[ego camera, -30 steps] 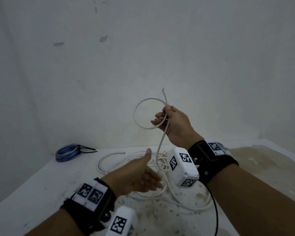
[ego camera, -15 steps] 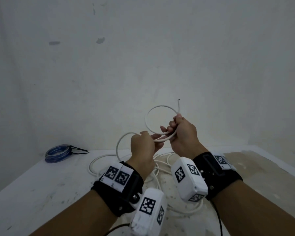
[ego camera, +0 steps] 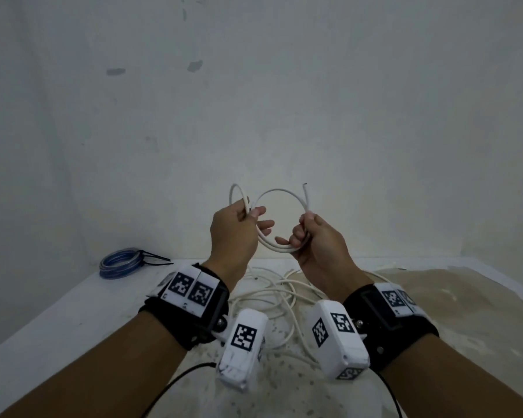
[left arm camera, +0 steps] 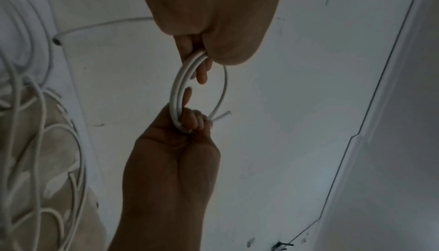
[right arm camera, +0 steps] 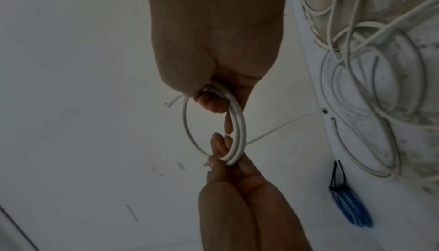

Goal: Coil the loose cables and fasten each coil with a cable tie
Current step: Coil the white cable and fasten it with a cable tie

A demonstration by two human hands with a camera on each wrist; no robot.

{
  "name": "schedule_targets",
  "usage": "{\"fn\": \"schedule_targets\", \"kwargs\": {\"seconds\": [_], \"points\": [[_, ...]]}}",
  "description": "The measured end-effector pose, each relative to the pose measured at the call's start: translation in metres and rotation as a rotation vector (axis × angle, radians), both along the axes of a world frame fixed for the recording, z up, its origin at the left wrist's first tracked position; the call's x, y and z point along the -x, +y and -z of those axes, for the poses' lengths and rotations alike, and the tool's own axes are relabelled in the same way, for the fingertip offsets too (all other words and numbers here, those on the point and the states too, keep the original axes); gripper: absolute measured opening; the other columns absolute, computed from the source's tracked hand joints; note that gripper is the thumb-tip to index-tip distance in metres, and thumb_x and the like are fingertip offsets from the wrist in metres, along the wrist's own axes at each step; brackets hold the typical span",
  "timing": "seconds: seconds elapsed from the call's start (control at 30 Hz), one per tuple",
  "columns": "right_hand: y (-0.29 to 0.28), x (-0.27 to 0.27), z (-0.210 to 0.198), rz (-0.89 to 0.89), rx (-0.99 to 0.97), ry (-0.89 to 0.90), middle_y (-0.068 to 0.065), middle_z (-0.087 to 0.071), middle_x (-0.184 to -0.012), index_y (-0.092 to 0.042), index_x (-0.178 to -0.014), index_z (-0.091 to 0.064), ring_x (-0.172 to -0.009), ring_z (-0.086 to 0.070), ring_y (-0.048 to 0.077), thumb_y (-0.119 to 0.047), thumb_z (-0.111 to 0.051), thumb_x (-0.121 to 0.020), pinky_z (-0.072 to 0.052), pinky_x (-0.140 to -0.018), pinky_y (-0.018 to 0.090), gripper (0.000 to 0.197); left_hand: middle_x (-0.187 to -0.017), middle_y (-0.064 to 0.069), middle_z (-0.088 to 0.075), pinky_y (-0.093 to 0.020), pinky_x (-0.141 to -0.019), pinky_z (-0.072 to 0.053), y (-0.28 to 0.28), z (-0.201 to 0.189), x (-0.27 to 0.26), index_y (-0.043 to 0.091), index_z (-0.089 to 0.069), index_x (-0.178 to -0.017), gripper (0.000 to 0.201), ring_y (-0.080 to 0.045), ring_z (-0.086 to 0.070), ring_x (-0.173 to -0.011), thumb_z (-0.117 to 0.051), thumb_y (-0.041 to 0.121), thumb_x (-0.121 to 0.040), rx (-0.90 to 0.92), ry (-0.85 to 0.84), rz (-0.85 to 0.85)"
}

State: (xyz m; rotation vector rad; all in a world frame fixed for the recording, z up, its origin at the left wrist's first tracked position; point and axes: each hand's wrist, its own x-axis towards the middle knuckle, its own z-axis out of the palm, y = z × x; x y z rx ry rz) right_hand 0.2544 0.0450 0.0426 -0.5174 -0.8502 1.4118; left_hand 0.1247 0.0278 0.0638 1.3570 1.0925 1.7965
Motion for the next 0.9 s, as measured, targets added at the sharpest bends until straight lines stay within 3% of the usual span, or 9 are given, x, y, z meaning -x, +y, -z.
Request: {"fn": "schedule_targets", "kwargs": {"seconds": [0.1,0.17,0.27,0.33,0.47,0.57,0.67,0.8,0.9], "points": [[0.000,0.001,-0.002,-0.026,-0.027,-0.063,0.002,-0.038,-0.054,-0.010,-0.079,-0.047,-0.044,-0.037,0.014,-0.018,-0.037,-0.107,-0.058,-0.063,0.036,0.031,-0.099,-0.002,-0.073,-0.030,-0.071,-0.060,0.001,0.004,0.011,0.024,-0.064,-0.090,0.025,-0.013,-0.074,-0.071,-0.053,0.004,-0.098,-0.030,0.178,-0.057],[-0.001,0.004,-0.001,-0.036,-0.028,-0.107,0.001,-0.038,-0.055,-0.010,-0.079,-0.047,-0.044,-0.037,0.014,-0.017,-0.038,-0.107,-0.058,-0.063,0.037,0.029,-0.083,0.000,-0.074,-0.020,-0.063,-0.054,0.000,0.007,0.016,0.016,-0.069,-0.096,0.019,-0.005,-0.071,-0.065,-0.051,0.011,-0.100,-0.048,0.293,-0.114],[-0.001,0.009,0.003,-0.073,-0.021,-0.149,0.001,-0.039,-0.055,-0.010,-0.080,-0.047,-0.045,-0.037,0.014,-0.019,-0.039,-0.106,-0.058,-0.062,0.036,0.029,-0.059,-0.004,-0.068,-0.017,-0.051,-0.046,0.001,0.007,0.020,0.009,-0.069,-0.082,0.035,-0.005,-0.062,-0.049,-0.048,0.028,-0.103,-0.051,0.304,-0.169],[-0.001,0.010,0.006,-0.087,-0.036,-0.183,0.001,-0.039,-0.054,-0.010,-0.081,-0.047,-0.045,-0.037,0.014,-0.018,-0.039,-0.106,-0.057,-0.062,0.036,0.028,-0.064,-0.006,-0.069,-0.016,-0.053,-0.049,0.003,0.004,0.026,0.008,-0.069,-0.079,0.037,-0.008,-0.063,-0.050,-0.048,0.027,-0.103,-0.030,0.262,-0.149],[-0.003,0.009,0.005,-0.149,-0.078,-0.262,0.002,-0.037,-0.056,-0.010,-0.080,-0.048,-0.046,-0.037,0.015,-0.017,-0.038,-0.106,-0.058,-0.065,0.038,0.029,-0.095,-0.001,-0.072,-0.020,-0.056,-0.051,0.007,0.001,0.037,0.015,-0.068,-0.101,0.029,-0.004,-0.059,-0.061,-0.043,0.003,-0.102,-0.009,0.278,-0.026],[-0.003,0.010,0.005,-0.165,-0.103,-0.312,0.002,-0.036,-0.057,-0.010,-0.080,-0.047,-0.046,-0.036,0.014,-0.014,-0.039,-0.106,-0.057,-0.064,0.037,0.027,-0.087,0.000,-0.074,-0.022,-0.049,-0.046,0.006,-0.004,0.040,0.010,-0.069,-0.099,0.021,-0.006,-0.054,-0.055,-0.048,0.009,-0.102,0.010,0.260,0.010],[-0.001,0.011,0.006,-0.150,-0.109,-0.339,0.002,-0.035,-0.056,-0.010,-0.079,-0.047,-0.045,-0.035,0.013,-0.018,-0.041,-0.106,-0.057,-0.063,0.036,0.028,-0.084,-0.002,-0.076,-0.023,-0.050,-0.048,0.006,-0.009,0.044,0.007,-0.066,-0.095,0.014,-0.008,-0.061,-0.055,-0.054,0.012,-0.100,0.001,0.256,0.035],[0.001,0.010,0.007,-0.189,-0.112,-0.331,0.001,-0.036,-0.056,-0.010,-0.078,-0.048,-0.045,-0.035,0.014,-0.017,-0.040,-0.106,-0.057,-0.064,0.037,0.029,-0.088,0.002,-0.076,-0.026,-0.052,-0.049,0.009,-0.012,0.050,0.010,-0.065,-0.101,0.011,-0.015,-0.067,-0.056,-0.055,0.014,-0.099,-0.055,0.418,0.004],[0.002,0.013,0.007,-0.189,-0.143,-0.410,0.001,-0.036,-0.056,-0.011,-0.080,-0.049,-0.046,-0.034,0.014,-0.020,-0.041,-0.106,-0.057,-0.062,0.036,0.028,-0.084,0.007,-0.076,-0.022,-0.054,-0.047,0.010,-0.014,0.051,0.016,-0.072,-0.098,0.019,-0.012,-0.058,-0.047,-0.055,0.024,-0.100,-0.119,0.544,-0.021]]}}
